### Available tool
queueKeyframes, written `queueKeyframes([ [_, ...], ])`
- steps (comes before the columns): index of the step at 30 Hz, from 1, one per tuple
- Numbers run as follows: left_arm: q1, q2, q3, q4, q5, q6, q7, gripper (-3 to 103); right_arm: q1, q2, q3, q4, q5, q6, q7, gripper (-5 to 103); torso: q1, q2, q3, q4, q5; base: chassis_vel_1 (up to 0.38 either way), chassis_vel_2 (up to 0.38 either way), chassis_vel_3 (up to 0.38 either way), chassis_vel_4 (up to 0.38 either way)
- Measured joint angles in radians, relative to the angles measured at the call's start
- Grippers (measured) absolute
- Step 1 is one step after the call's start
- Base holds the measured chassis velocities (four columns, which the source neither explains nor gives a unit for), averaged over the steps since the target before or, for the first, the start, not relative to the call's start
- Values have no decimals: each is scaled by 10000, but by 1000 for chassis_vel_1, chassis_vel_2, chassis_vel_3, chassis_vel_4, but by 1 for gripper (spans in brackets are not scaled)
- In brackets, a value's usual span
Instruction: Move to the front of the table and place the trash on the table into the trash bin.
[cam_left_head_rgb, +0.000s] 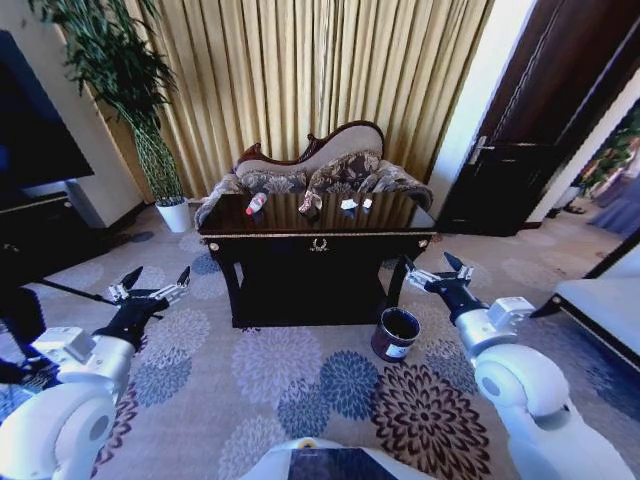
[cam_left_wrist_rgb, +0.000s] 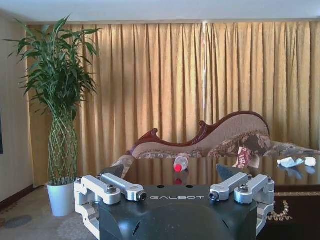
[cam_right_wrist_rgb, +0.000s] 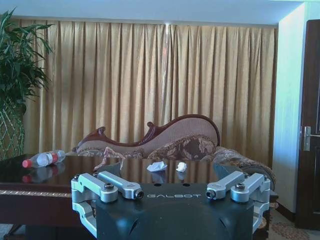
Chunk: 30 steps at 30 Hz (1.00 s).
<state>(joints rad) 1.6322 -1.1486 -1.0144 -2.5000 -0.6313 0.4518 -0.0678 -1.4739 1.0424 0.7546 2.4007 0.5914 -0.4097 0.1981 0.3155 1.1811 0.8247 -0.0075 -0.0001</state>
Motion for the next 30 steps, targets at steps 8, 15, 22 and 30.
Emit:
queueKeyframes([
  [8,32,-9,-16,0,1,-16,2,100,-17,14,-12,26,1,8,-1,100,0,0,0,1,4,-158,150,170,-139],
  [15,42,-8,-5,0,1,-20,6,100,-43,38,-12,49,1,13,-1,100,1,-1,1,0,2,-176,152,169,-171],
  [22,57,0,-20,0,1,-40,6,100,-44,72,-40,61,-6,17,-1,100,1,0,1,1,0,-163,176,144,-173],
  [30,63,-20,-6,0,-1,-48,12,100,-69,81,-50,66,-26,25,-2,100,0,0,0,0,3,-172,167,175,-156],
])
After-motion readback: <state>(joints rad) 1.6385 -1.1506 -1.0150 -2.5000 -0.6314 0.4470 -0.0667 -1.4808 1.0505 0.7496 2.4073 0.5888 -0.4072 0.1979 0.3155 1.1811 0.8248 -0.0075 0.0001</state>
